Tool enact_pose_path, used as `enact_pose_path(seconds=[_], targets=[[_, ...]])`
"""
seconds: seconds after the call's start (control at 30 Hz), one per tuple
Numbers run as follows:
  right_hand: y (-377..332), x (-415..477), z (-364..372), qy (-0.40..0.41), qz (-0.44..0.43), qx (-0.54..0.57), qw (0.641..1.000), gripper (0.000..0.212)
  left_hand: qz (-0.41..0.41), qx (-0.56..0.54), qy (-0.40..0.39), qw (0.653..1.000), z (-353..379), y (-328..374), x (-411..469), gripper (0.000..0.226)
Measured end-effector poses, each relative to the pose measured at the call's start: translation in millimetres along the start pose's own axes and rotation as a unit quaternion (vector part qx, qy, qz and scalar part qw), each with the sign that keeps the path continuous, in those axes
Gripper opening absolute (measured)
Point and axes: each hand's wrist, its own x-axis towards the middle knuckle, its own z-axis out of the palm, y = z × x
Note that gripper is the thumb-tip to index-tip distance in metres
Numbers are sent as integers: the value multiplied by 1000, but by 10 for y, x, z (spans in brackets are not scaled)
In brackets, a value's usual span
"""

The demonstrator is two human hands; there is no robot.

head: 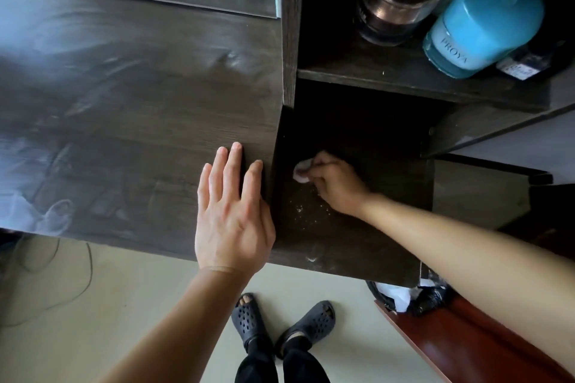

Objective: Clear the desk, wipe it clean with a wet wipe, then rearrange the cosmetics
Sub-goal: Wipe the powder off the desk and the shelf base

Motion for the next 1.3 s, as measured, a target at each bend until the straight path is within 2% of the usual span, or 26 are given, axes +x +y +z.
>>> enact_pose_path(seconds=[0.07,0.13,0.2,0.27,0.33,0.37,0.43,0.5,0.53,0.57,0.6,0.67,0.7,0.73,0.77,0.9,1.0,1.07,1.13,1.23,1.3], targets=[[92,281,-214,14,18,-8,1000,21,-2,-3,2,1000,-9,0,9,47],[329,709,-386,106,117,-43,987,25,-4,-1,3,1000,-7,3,16,47],[345,979,-492,107,197,-68,972,29,-5,-1,4,1000,-7,10,10,46],[259,1020,-374,100,221,4,970,32,-3,-4,5,1000,-10,13,8,46],[115,1023,-347,119,252,-24,960,32,-3,-2,7,1000,-5,-4,12,46],[38,912,-270,120,232,-24,965,30,-3,-1,8,1000,1,-12,9,46],[-29,538,-71,97,122,2,988,29,-4,-1,6,1000,4,-18,1,46],[2,63,51,24,30,21,999,27,-3,-1,4,1000,-1,-11,4,46],[25,-95,37,-35,10,36,999,25,-2,-1,3,1000,-2,-9,4,46],[86,-117,-19,-66,8,51,996,21,-1,-2,4,1000,-3,-11,6,46],[146,-28,-118,-44,19,63,997,19,-1,-2,6,1000,-2,-15,10,46],[340,288,-346,107,142,91,980,17,-1,-1,7,1000,-2,-19,5,46],[427,402,-430,178,216,95,955,19,-1,-1,8,1000,-3,-16,3,46],[434,445,-463,214,267,69,937,23,0,-1,8,1000,-2,-15,3,47],[393,423,-407,224,281,34,933,28,1,-1,8,1000,2,-12,4,47],[-16,-219,137,125,126,-11,984,40,0,-1,5,1000,18,-29,8,48],[-104,-882,362,38,61,28,997,39,0,2,1,1000,11,-25,2,47],[-28,-965,253,-10,47,61,997,40,2,3,-1,1000,11,-25,-1,47],[165,-759,11,35,44,29,998,39,1,4,-2,1000,13,-28,0,47],[468,-354,-286,141,102,-92,980,45,0,4,0,1000,16,-29,8,47],[458,-353,-192,149,122,-125,973,51,1,3,3,1000,22,-31,9,47]])
